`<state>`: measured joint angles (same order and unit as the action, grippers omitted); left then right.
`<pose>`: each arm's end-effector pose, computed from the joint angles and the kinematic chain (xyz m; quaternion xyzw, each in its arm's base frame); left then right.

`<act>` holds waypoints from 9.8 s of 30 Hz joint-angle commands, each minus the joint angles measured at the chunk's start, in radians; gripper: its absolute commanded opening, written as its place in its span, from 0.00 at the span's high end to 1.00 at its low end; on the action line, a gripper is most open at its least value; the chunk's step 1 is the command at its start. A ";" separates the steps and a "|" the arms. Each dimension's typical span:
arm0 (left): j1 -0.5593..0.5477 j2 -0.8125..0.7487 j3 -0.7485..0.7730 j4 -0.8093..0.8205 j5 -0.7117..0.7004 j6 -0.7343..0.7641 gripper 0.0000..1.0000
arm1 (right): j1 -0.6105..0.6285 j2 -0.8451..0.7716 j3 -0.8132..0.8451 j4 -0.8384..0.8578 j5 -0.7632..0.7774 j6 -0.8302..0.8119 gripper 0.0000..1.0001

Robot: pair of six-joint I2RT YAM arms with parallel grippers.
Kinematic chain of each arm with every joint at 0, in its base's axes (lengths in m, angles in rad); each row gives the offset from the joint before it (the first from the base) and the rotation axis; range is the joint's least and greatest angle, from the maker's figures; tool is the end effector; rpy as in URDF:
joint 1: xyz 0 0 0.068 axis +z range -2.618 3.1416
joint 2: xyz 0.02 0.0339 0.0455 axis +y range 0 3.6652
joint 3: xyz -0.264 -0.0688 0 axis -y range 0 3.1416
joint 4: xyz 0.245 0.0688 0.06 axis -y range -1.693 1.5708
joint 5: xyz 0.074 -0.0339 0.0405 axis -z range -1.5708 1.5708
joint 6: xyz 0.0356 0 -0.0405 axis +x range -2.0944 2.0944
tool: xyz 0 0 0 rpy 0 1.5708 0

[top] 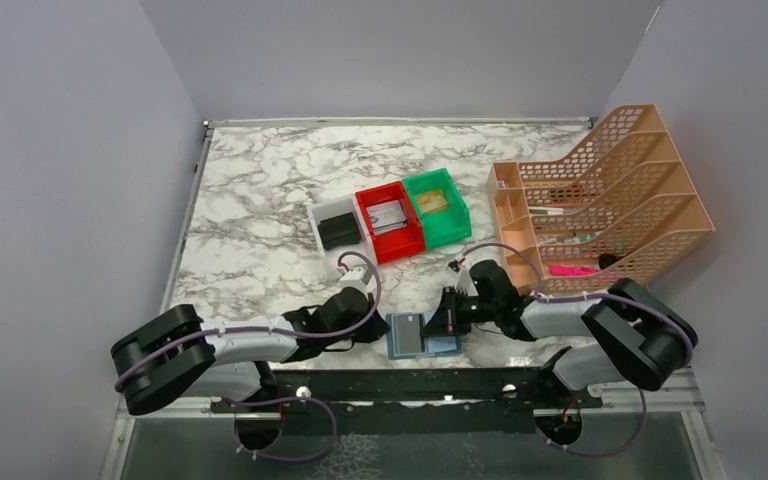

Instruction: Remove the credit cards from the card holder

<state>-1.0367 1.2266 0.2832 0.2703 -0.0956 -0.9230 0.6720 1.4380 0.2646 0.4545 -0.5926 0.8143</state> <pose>0.1093 -0.1781 0.1307 0.0304 0.8996 -0.3359 0.2772 0.1544 0.1482 0.1043 -0.0584 0.8773 0.4632 0.1111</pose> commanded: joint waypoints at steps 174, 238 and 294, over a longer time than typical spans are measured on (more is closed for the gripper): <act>-0.203 0.170 0.452 -0.474 -0.131 0.235 0.82 | 0.055 -0.227 -0.042 -0.270 0.294 -0.032 0.67; -0.234 0.302 0.322 -0.430 -0.070 0.122 1.00 | 0.017 -0.204 -0.130 -0.037 0.146 0.056 0.72; -0.238 0.310 0.313 -0.419 -0.071 0.125 1.00 | -0.038 -0.304 -0.145 -0.064 0.188 0.071 0.99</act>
<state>-1.2655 1.4803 0.6403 -0.0051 -0.1852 -0.8215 0.6270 1.2179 0.0818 0.5434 -0.4614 0.9447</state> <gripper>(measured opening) 0.009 0.017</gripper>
